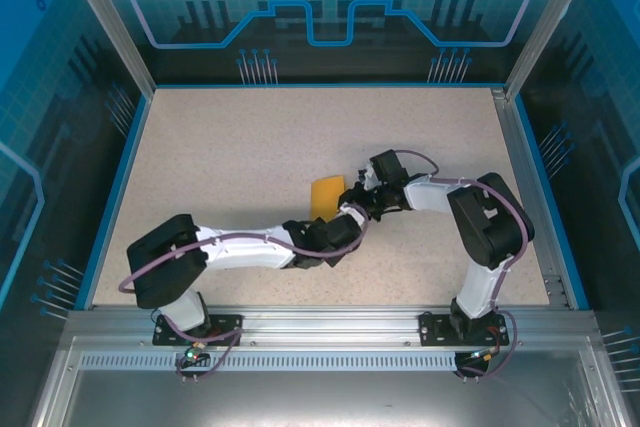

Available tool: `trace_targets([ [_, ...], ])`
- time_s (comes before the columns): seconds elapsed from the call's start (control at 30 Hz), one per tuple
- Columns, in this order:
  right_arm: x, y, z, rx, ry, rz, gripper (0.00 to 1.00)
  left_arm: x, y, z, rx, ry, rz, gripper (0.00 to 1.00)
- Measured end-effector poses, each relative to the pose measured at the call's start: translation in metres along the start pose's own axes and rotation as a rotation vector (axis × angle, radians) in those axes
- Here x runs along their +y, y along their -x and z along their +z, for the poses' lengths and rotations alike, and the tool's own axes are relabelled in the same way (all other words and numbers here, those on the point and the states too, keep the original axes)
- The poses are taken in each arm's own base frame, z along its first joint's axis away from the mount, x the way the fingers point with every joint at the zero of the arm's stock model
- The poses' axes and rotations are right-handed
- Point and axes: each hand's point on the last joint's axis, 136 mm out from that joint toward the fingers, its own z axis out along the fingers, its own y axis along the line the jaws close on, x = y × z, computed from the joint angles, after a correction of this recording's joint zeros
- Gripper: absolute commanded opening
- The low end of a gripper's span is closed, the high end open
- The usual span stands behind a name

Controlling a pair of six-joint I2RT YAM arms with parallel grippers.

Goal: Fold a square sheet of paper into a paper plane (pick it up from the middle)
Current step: Third fold the triangle at the center of the table.

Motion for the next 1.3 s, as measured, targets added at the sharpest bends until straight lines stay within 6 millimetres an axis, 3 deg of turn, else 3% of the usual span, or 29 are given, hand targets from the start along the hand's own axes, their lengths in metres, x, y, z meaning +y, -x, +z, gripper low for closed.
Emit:
trace_targets([
  [0.2,-0.004,0.014,-0.032,-0.095,-0.056,-0.014,0.36,0.02,0.009,0.001,0.049,-0.237,-0.232,0.0],
  [0.33,-0.007,0.018,-0.043,-0.128,-0.074,-0.017,0.35,0.02,0.008,0.004,0.094,-0.386,-0.332,0.0],
  [0.6,-0.01,0.015,-0.043,-0.117,-0.081,-0.018,0.3,0.026,0.015,0.006,0.106,-0.545,-0.474,0.01],
  [0.8,-0.007,0.009,-0.037,-0.1,-0.084,-0.032,0.29,0.048,0.018,0.008,0.088,-0.564,-0.557,0.01],
  [0.97,-0.007,0.008,-0.028,-0.078,-0.095,-0.033,0.27,0.053,0.013,0.015,0.103,-0.566,-0.58,0.01],
  [1.13,0.002,0.016,-0.025,-0.075,-0.101,-0.057,0.2,0.057,0.006,0.02,0.121,-0.556,-0.596,0.01],
  [1.3,0.015,0.018,-0.019,-0.068,-0.112,-0.104,0.19,0.057,0.001,0.026,0.14,-0.552,-0.603,0.02],
])
